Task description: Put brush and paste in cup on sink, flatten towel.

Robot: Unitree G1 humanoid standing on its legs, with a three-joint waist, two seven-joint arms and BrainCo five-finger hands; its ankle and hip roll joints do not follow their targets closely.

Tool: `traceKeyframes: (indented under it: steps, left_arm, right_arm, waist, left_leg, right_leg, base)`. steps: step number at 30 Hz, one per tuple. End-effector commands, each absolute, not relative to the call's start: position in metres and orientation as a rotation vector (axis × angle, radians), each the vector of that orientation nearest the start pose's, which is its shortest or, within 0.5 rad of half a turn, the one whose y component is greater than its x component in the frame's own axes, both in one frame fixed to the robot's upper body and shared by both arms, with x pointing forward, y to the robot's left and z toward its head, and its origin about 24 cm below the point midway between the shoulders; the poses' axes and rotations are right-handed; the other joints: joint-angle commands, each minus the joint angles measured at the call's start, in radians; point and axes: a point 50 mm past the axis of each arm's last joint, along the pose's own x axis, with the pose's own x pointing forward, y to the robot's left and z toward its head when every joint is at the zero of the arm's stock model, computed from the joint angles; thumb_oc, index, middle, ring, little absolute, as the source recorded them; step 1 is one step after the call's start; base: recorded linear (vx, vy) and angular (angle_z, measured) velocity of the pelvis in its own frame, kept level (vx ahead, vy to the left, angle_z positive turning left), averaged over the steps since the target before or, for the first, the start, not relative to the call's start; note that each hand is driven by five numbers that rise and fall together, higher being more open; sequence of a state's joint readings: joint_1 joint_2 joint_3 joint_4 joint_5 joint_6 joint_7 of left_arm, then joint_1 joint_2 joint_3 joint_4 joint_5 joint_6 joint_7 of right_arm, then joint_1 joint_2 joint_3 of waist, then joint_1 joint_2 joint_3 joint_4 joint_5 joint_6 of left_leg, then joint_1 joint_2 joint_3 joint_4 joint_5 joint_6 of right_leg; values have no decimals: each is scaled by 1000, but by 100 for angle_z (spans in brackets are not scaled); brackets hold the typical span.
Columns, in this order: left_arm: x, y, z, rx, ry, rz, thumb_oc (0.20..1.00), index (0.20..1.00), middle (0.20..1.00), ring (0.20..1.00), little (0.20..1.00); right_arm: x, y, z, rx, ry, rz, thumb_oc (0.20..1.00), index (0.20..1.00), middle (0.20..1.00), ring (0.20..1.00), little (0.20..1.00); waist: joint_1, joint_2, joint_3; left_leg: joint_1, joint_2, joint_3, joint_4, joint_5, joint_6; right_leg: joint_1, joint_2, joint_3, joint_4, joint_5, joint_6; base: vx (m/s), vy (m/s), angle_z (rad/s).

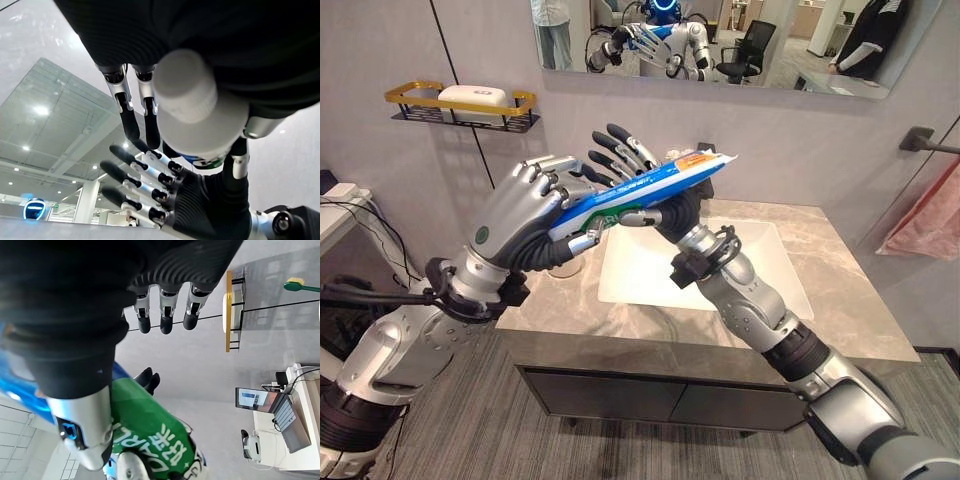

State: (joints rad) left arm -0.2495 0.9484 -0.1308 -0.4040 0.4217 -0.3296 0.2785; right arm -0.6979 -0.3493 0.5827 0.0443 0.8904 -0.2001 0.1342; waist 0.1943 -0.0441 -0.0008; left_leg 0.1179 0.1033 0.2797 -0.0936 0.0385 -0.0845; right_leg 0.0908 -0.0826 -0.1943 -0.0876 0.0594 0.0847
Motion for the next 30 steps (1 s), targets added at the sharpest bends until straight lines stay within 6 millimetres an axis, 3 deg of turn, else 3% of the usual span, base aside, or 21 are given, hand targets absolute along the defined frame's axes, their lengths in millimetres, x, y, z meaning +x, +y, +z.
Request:
traceKeyframes:
  steps: [1,11,13,15,16,17,30]
  left_arm:
    - [236,170,214,1188,-1026,-217,200,200,200,200,200]
    - [241,176,199,1205,-939,-224,200,200,200,200,200]
    - [243,179,194,1210,-910,-214,200,200,200,200,200]
    - [245,181,191,1218,-892,-213,200,200,200,200,200]
    - [245,182,189,1219,-885,-210,200,200,200,200,200]
    - [245,182,188,1217,-879,-209,200,200,200,200,200]
    - [245,189,172,1198,-792,-208,200,200,200,200,200]
  right_arm:
    - [288,-29,254,467,-660,953,1000,1000,1000,1000,1000]
    - [287,-26,254,495,-644,967,1000,1000,1000,1000,1000]
    - [288,-24,253,503,-636,962,890,890,890,890,890]
    - [288,-24,254,502,-635,963,661,661,661,661,661]
    - [289,-24,254,505,-632,960,661,661,661,661,661]
    - [289,-24,254,509,-633,958,592,592,592,592,592]
    - [292,-29,252,557,-631,899,526,526,526,526,526]
  waist:
    - [-2,-28,-39]
    - [-4,-28,-37]
    - [-4,-27,-36]
    - [-4,-27,-36]
    - [-4,-28,-36]
    - [-4,-28,-36]
    - [-1,-30,-31]
  left_leg:
    - [26,38,10,6,-23,-30]
    - [27,40,13,6,-22,-30]
    - [28,39,15,6,-22,-31]
    - [28,41,15,6,-23,-30]
    - [28,41,15,6,-23,-30]
    - [28,41,16,6,-23,-30]
    - [32,40,13,6,-28,-26]
  right_leg:
    - [-3,-80,-56,12,62,64]
    - [-8,-75,-49,14,61,62]
    - [-9,-75,-50,15,61,62]
    - [-9,-75,-49,17,60,61]
    - [-9,-74,-49,17,59,61]
    - [-9,-74,-49,18,59,61]
    - [-6,-76,-51,20,55,62]
  base:
    - [0,0,0]
    - [-1,0,0]
    - [0,0,0]
    - [0,0,0]
    - [0,0,0]
    - [0,0,0]
    - [1,0,0]
